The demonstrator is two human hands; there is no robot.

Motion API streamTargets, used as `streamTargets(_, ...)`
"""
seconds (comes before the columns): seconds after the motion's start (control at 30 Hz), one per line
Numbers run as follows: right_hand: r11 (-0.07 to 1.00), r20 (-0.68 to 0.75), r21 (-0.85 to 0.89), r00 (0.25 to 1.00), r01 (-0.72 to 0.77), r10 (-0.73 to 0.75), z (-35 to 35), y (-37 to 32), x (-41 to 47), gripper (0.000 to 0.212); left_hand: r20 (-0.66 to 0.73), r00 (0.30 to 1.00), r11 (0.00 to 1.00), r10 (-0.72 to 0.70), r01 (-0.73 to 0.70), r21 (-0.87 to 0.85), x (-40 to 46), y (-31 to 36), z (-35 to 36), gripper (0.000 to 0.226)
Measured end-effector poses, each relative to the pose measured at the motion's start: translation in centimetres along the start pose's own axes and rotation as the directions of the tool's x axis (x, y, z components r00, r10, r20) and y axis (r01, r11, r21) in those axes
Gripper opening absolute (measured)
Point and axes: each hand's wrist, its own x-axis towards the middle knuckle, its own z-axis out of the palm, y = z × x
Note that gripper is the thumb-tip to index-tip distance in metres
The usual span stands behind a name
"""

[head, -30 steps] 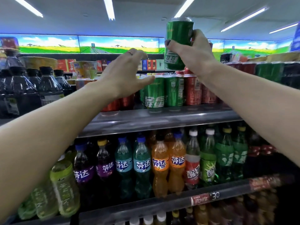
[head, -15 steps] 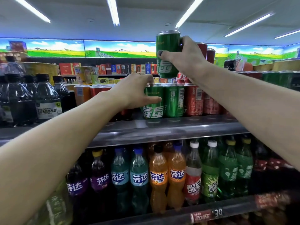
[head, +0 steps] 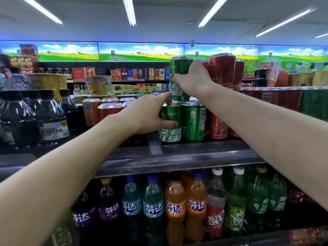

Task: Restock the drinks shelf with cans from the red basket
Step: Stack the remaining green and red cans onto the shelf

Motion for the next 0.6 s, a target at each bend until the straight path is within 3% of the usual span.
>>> streamTargets(0.13, 0.999, -0.028, -0.042, 1.0, -0.001, 0.0, -0.1, 0.6, 0.4, 0.086, -0.002, 1.0, 1.0, 0.028, -0.028, -0.002, 0.1, 0.1, -0.1, 0.06)
streamTargets(0.37, 0.996, -0.018, -0.094, 1.0, 0.007, -0.009, 0.4, 1.1, 1.2, 0.073, -0.026, 0.998, 0.999, 0.051, -0.052, -0.01, -0.1, -0.2, 0.2, 0.051)
streamTargets(0.47, 0.989, -0.021, -0.15, 1.0, 0.01, -0.013, 0.7, 1.3, 1.4, 0.078, -0.026, 0.998, 0.998, 0.054, -0.055, -0.024, -0.2, -0.3, 0.4, 0.051)
streamTargets(0.6, 0.948, 0.003, -0.298, 0.993, 0.113, -0.118, 0.9, 1.3, 0.8, 0.08, -0.026, 0.998, 0.998, 0.052, -0.053, -0.024, -0.2, -0.4, 0.5, 0.055)
